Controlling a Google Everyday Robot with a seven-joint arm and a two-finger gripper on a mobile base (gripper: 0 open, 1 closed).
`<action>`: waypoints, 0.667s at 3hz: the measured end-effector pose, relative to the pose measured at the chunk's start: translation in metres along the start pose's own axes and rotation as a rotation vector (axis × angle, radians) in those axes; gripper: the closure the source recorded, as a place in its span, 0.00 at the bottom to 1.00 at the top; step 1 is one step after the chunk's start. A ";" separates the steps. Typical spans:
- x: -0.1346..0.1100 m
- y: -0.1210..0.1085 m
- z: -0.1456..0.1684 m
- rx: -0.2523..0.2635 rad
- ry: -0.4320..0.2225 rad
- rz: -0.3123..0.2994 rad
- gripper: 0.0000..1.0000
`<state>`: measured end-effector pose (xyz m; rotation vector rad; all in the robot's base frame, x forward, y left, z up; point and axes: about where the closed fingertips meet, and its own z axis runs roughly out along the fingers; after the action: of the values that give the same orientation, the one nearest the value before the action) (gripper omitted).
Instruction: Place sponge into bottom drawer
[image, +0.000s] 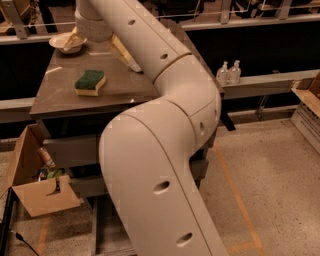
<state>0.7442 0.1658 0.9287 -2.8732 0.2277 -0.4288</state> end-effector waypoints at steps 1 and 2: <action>0.001 -0.021 0.026 0.006 -0.017 0.011 0.00; 0.004 -0.028 0.047 -0.009 -0.019 0.038 0.00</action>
Offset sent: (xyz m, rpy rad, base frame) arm 0.0339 0.0303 -0.0406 -0.0918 0.1437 -0.0809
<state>0.7654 0.2008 0.8931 -2.8757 0.2810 -0.3944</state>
